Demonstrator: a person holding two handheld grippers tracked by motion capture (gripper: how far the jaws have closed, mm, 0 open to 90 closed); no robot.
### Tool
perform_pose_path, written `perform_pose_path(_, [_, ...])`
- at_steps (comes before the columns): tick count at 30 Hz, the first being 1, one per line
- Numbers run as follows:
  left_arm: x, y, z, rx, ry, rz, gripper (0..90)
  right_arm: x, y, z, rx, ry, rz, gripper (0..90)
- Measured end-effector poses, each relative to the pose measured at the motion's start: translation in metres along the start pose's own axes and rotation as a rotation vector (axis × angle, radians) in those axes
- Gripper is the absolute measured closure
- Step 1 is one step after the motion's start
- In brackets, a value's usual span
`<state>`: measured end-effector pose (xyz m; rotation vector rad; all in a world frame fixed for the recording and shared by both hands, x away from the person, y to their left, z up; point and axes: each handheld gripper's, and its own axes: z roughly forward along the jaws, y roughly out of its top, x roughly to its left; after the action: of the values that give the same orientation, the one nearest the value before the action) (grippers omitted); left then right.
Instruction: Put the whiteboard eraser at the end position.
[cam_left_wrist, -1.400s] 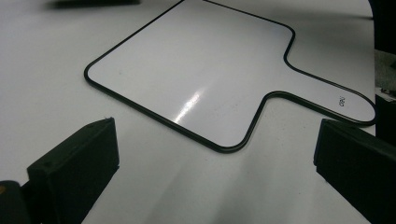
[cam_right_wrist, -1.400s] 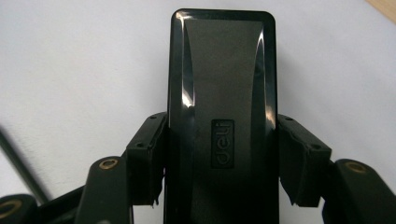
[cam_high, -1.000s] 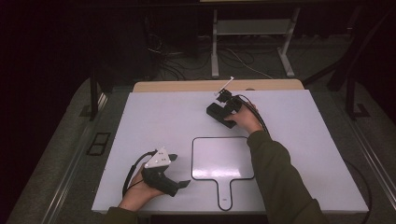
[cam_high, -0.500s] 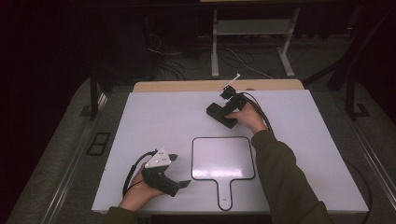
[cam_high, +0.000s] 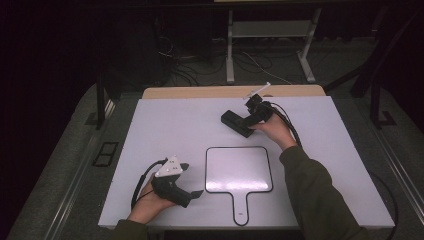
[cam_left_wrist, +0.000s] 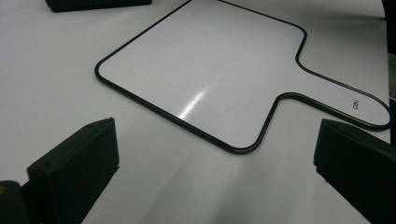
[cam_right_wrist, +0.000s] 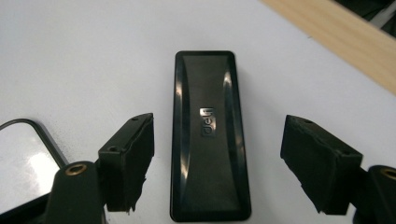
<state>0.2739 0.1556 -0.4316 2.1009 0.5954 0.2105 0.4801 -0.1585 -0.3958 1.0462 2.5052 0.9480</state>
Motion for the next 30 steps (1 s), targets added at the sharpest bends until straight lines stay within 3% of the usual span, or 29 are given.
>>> perform_pose_path(13, [-0.002, -0.002, 0.003, 0.014, 0.0, 0.012, 0.0, 0.006, -0.038, -0.034, -0.096, 0.0, 0.028, 19.7])
perform_pose_path(18, [-0.002, -0.003, 0.004, 0.019, 0.002, 0.006, 0.0, 0.014, -0.056, -0.046, -0.116, -0.031, 0.038, 19.8])
perform_pose_path(30, [0.0, -0.005, 0.003, -0.024, -0.008, -0.056, 0.0, 0.022, -0.093, -0.078, -0.211, 0.036, 0.071, 19.0])
